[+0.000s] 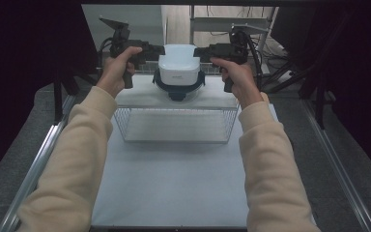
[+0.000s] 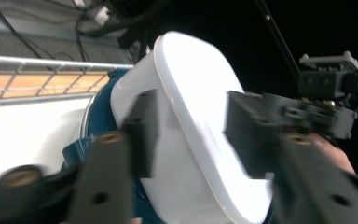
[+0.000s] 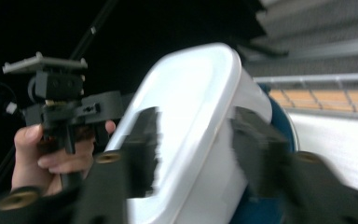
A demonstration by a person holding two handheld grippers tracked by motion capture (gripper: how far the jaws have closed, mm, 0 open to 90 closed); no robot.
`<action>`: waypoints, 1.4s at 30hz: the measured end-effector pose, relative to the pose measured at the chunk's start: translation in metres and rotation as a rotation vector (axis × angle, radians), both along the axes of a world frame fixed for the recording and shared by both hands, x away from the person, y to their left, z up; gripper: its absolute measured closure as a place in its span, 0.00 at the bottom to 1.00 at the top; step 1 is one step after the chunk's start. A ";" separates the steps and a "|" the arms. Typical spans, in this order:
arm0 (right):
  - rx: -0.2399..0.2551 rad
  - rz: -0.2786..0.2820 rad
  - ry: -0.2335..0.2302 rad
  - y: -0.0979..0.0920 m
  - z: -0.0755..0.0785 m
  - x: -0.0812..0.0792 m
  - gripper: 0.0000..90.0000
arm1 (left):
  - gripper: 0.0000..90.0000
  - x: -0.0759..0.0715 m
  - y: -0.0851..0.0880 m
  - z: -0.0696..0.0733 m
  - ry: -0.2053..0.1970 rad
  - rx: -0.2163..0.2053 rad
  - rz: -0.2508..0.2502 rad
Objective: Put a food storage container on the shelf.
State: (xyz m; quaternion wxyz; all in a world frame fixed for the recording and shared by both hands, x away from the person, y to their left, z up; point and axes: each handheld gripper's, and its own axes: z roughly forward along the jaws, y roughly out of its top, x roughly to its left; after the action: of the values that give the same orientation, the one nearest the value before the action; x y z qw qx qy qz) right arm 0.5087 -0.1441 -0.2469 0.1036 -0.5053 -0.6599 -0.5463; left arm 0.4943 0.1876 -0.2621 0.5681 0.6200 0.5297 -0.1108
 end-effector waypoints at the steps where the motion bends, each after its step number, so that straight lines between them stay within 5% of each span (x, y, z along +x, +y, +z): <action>1: 0.004 -0.012 -0.026 -0.001 0.001 -0.003 0.47 | 0.47 -0.002 0.000 0.001 -0.014 0.013 0.010; 8: -0.071 -0.028 -0.206 -0.022 0.008 -0.036 0.34 | 0.33 -0.045 0.005 0.012 -0.172 0.126 0.029; 13: -0.155 0.004 -0.351 -0.040 0.001 -0.073 0.31 | 0.30 -0.082 0.013 0.001 -0.241 0.187 0.027; 17: -0.247 0.030 -0.425 -0.050 -0.009 -0.104 0.30 | 0.29 -0.116 0.020 -0.018 -0.289 0.249 0.017; 24: -0.305 0.059 -0.476 -0.060 -0.040 -0.147 0.29 | 0.29 -0.162 0.020 -0.058 -0.337 0.317 0.007; 29: -0.316 0.073 -0.471 -0.065 -0.069 -0.167 0.29 | 0.28 -0.189 0.018 -0.082 -0.374 0.373 0.005; 42: -0.358 0.070 -0.447 -0.079 -0.134 -0.205 0.28 | 0.22 -0.224 0.016 -0.144 -0.341 0.475 -0.001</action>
State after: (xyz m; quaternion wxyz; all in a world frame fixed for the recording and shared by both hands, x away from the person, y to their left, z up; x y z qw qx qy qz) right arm 0.3040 -0.2235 -0.3812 -0.1166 -0.3597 -0.7694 -0.5149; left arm 0.2699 0.2041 -0.4062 0.4878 0.7456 0.4374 0.1217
